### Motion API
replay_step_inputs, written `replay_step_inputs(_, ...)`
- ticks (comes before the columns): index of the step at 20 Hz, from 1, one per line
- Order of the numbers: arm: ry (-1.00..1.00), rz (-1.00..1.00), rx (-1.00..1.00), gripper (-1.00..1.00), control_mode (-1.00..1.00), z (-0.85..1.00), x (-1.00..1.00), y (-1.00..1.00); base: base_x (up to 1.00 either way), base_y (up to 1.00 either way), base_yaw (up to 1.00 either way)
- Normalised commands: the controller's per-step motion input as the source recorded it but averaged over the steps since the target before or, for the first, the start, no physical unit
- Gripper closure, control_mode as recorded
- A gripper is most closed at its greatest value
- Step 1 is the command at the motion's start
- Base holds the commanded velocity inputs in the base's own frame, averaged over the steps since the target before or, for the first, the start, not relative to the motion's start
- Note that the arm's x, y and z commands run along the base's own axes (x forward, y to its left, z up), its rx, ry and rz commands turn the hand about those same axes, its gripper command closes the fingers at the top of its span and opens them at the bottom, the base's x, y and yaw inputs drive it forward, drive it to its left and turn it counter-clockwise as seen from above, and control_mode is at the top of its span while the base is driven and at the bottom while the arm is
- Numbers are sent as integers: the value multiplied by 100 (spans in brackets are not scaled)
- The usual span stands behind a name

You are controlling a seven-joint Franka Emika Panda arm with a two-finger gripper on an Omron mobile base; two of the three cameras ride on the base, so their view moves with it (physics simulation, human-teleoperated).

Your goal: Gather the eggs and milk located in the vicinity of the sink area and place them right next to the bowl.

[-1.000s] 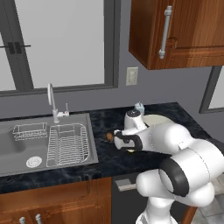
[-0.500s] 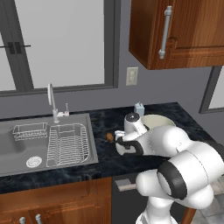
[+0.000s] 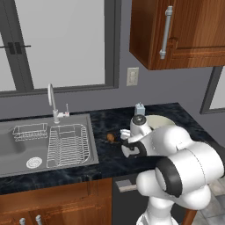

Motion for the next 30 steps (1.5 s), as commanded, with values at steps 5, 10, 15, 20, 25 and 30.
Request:
replay_step_inputs(5,-12,-4,-1,100,-100,-12,9,-5,0,0,0)
replay_step_inputs(10,-16,-7,-3,100,-100,-16,3,-14,0,0,0)
replay_step_inputs(15,-13,-8,-3,100,-100,-19,0,-26,0,0,0)
replay_step_inputs(20,-7,-3,-1,100,-100,-12,0,-6,0,0,0)
replay_step_inputs(25,-3,0,0,-100,-100,-2,-8,0,0,0,0)
replay_step_inputs(30,-6,0,0,-100,-100,3,-26,0,0,0,0)
